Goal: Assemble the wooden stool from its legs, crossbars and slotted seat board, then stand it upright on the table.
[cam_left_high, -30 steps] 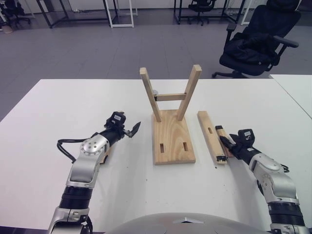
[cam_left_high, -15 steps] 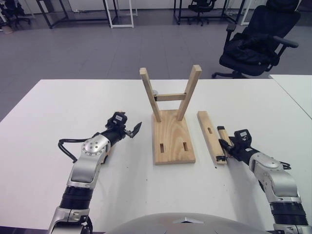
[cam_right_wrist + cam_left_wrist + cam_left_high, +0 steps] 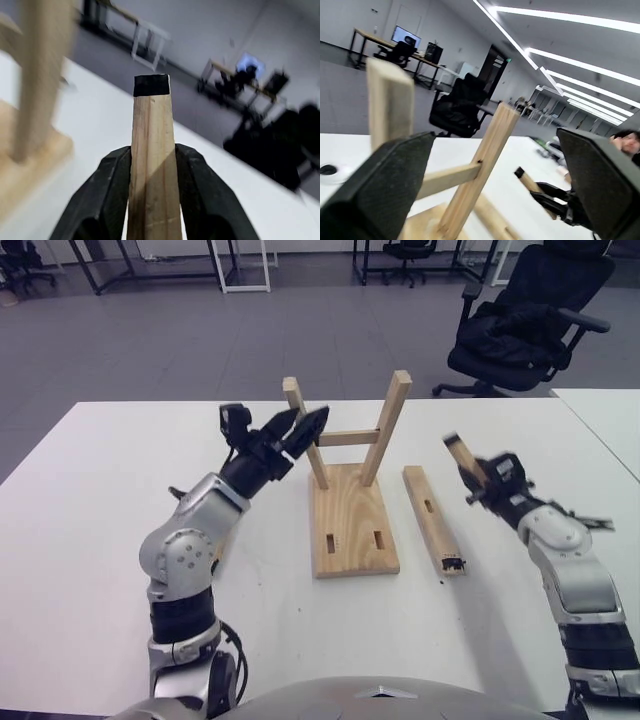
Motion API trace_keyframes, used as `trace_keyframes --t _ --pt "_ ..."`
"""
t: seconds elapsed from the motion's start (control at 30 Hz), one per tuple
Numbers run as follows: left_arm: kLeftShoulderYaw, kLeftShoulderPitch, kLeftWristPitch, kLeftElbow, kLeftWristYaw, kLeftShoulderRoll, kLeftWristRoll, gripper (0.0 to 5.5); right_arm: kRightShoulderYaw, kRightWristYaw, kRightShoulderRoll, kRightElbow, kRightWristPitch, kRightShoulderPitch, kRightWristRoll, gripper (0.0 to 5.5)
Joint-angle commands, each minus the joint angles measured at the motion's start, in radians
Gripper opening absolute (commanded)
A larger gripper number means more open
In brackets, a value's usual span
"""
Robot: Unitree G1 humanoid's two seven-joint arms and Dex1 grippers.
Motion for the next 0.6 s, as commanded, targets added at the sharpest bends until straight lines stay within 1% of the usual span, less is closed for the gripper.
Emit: trace_keyframes --t 0.03,0.1,0.17,0.23,0.3,0.4,0.43,0.5,0.6 --pt "0.016 -0.083 0.067 0.03 0.102 -0.015 -0.212 4.49 0.159 0.04 0.094 -0.146 -0.072 -0.119 -0.012 1.32" --pt "-0.001 -0.102 0.075 0.033 0.135 -0.008 -0.26 4.49 0.214 0.042 0.145 -0.181 -0.056 -0.149 -0.004 1.32" --pt "-0.022 -0.103 0.075 0.028 0.151 0.001 -0.278 4.49 0.242 0.049 0.17 -0.199 -0.046 -0.153 0.002 1.32" --pt "-0.038 -0.095 0.069 0.021 0.161 0.002 -0.292 4.24 0.256 0.06 0.18 -0.203 -0.05 -0.146 0.005 1.32" --pt "-0.051 -0.082 0.06 0.02 0.172 0.002 -0.302 3.93 0.255 0.064 0.189 -0.201 -0.054 -0.147 0.011 1.32" --pt "-0.062 -0.078 0.047 0.021 0.179 0.009 -0.304 3.28 0.249 0.061 0.194 -0.207 -0.046 -0.145 0.011 1.32" --pt "-0.076 -0.071 0.031 0.025 0.164 0.019 -0.262 3.16 0.25 0.059 0.196 -0.209 -0.043 -0.142 0.01 1.32" --pt "-0.101 -0.05 0.006 0.031 0.143 0.03 -0.202 2.72 0.253 0.056 0.197 -0.21 -0.042 -0.138 0.003 1.32" --pt "-0.131 -0.016 -0.027 0.031 0.124 0.028 -0.157 2.2 0.257 0.052 0.202 -0.216 -0.036 -0.133 0.004 1.32"
